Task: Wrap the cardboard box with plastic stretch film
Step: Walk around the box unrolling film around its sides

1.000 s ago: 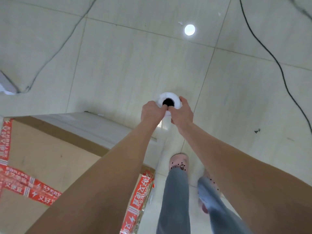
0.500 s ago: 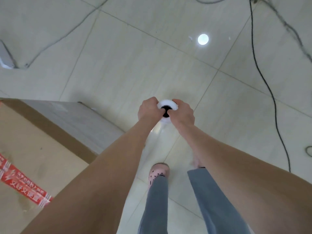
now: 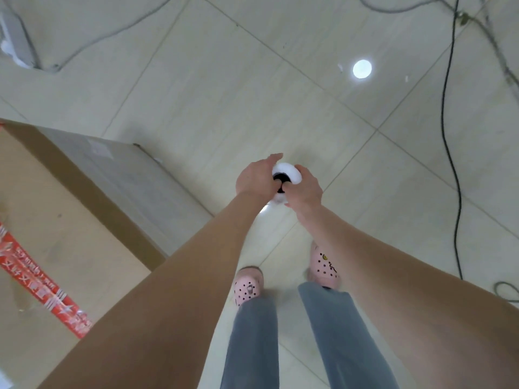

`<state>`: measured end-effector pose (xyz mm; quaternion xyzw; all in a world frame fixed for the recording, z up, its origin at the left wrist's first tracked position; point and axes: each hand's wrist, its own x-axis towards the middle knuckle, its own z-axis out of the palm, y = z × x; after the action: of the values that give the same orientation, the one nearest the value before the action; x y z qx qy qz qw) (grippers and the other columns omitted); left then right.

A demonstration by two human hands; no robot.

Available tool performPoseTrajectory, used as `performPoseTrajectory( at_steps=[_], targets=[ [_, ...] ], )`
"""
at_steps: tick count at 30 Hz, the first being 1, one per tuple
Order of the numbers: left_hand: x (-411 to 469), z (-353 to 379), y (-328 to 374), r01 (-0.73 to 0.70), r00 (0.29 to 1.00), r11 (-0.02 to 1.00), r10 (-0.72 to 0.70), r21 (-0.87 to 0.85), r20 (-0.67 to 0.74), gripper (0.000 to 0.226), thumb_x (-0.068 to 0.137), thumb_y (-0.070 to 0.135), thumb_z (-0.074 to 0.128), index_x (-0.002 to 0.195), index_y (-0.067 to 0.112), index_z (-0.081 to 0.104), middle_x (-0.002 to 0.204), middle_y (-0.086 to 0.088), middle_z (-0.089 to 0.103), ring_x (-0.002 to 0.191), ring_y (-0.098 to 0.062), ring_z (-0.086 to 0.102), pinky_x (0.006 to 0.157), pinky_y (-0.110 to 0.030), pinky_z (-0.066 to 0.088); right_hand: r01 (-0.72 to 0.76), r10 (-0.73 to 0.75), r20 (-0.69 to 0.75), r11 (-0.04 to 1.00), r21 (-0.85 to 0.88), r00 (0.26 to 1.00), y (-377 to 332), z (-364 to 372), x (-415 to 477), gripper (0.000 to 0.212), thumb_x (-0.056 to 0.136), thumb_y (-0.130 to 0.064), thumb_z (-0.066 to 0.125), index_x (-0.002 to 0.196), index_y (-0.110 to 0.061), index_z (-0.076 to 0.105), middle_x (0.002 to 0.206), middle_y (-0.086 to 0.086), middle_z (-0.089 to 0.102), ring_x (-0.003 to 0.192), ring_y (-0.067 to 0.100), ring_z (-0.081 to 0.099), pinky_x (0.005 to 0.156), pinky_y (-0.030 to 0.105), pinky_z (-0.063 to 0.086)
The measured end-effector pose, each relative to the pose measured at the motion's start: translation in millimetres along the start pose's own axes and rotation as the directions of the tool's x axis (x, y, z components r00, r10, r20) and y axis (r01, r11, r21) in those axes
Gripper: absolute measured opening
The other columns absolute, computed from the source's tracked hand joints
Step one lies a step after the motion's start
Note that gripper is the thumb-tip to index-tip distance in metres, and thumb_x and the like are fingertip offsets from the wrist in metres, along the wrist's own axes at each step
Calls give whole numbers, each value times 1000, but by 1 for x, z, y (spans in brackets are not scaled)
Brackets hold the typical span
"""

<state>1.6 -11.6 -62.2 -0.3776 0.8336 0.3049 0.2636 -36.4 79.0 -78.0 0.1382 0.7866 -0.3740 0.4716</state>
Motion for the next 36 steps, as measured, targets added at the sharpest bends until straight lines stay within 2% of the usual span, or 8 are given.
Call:
performPoseTrajectory(
  at_steps=[3,6,12,17,22,25,30,36],
  targets=[
    [4,-3,6,15,997,999,-18,-44,-71,38,81,16,52,116,27,61,102,0,66,94,-25,61,66,-27,42,81,-87,-54,993,-90,995,-4,-3,5,39,81,-9,48,116,-22,58,105,-2,64,95,21,61,74,32,52],
    [6,-5,11,83,991,994,-90,-72,-100,28,81,21,55,108,19,62,96,-4,66,88,-26,61,64,-28,43,184,-199,-76,968,-172,977,-11,-10,7,33,82,-12,48,107,-29,60,88,-9,59,81,16,55,57,17,37],
    [7,-3,15,269,958,943,-282,-195,-42,27,82,40,57,87,14,50,84,-1,56,76,-24,54,55,-27,34,255,-273,-133,958,-134,953,-21,-21,16,52,81,-8,54,131,-21,49,121,3,59,108,21,57,91,32,46],
    [6,-2,21,244,967,929,-256,-278,-6,34,83,31,57,113,16,52,100,-4,63,87,-25,60,66,-31,47,-1,2,-18,1000,31,1000,-12,-20,14,47,83,-20,60,129,-19,49,115,6,61,100,24,61,88,41,53],
    [8,-5,25,183,978,936,-204,-301,-40,26,81,21,57,105,13,63,98,-7,66,89,-27,63,73,-33,51,151,-158,-49,981,-125,986,-18,-25,18,35,81,-10,52,114,-21,58,103,0,63,95,23,60,78,35,52],
    [7,-4,25,214,972,900,-236,-380,-11,22,84,26,59,98,8,59,97,-10,65,88,-31,65,79,-40,55,233,-250,-58,949,-213,966,-22,-30,19,39,84,-13,51,121,-26,56,105,-4,63,101,21,59,76,28,44],
    [-2,0,22,202,976,866,-216,-457,22,25,88,34,58,88,10,54,88,-7,58,83,-28,60,85,-44,51,190,-198,-114,979,-77,974,-18,-41,19,46,87,-19,57,132,-22,49,121,-1,58,111,21,56,83,25,42],
    [-15,12,19,202,976,895,-216,-399,8,24,90,27,48,103,11,59,85,2,56,83,-22,51,66,-27,40,201,-208,-20,961,-188,978,-13,-53,20,45,90,-25,59,132,-13,49,128,5,56,116,24,53,85,26,40]
  ],
)
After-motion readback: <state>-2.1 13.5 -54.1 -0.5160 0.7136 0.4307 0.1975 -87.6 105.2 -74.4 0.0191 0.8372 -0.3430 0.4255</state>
